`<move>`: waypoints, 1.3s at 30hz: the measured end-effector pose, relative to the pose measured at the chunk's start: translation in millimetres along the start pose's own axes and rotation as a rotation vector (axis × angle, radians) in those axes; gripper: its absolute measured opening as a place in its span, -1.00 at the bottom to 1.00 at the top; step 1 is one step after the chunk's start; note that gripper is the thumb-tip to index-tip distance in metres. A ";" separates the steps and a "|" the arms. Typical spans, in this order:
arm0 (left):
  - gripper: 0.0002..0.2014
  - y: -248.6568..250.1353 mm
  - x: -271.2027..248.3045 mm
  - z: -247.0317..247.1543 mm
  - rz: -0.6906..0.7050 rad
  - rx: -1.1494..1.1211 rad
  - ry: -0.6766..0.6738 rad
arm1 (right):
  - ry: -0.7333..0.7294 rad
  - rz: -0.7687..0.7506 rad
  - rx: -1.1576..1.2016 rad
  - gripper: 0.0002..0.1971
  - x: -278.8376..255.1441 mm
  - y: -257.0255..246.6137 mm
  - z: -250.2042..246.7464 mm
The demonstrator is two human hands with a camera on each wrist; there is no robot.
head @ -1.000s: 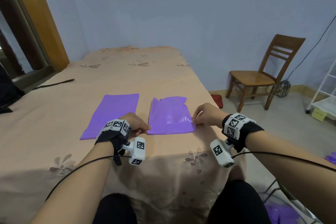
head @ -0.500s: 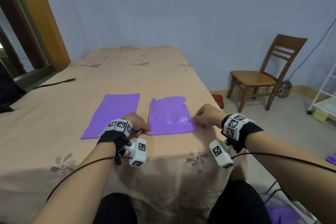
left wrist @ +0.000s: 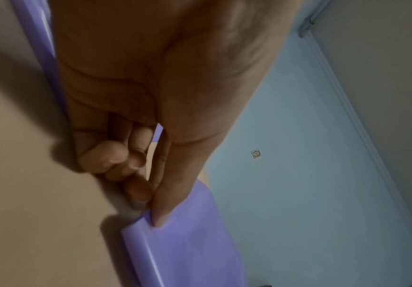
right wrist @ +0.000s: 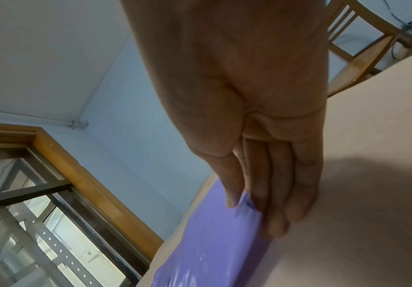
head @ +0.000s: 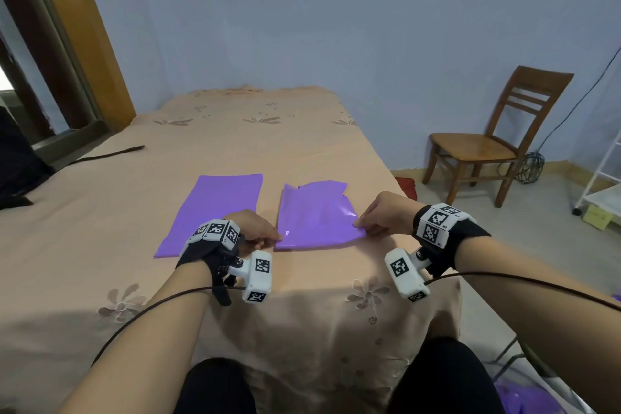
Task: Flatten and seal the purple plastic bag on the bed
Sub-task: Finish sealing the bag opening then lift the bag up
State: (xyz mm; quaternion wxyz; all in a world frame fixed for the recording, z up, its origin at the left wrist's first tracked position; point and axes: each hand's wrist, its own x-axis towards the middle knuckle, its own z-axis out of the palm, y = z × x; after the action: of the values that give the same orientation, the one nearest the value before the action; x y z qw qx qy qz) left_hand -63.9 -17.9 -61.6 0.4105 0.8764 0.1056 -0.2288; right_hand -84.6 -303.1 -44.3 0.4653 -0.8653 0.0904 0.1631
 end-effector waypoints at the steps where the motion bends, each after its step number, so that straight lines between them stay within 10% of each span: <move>1: -0.82 -0.3 -1.0 -0.2 0.005 -0.017 -0.014 | -0.021 0.011 0.036 -0.62 -0.7 -0.4 -0.6; 9: -0.80 -5.2 1.3 -5.8 -0.003 -0.070 -0.074 | -0.046 0.059 0.252 -0.92 -5.2 0.5 1.2; 39: -0.62 -5.1 14.1 -3.7 -0.072 -0.062 -0.087 | -0.029 0.102 0.375 -0.97 -7.8 5.7 -3.7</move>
State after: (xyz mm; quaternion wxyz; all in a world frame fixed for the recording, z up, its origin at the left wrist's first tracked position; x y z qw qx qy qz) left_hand -52.3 -11.8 -69.8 0.4332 0.8480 0.1261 -0.2781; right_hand -92.9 -309.3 -43.9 0.6109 -0.7552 0.1562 0.1790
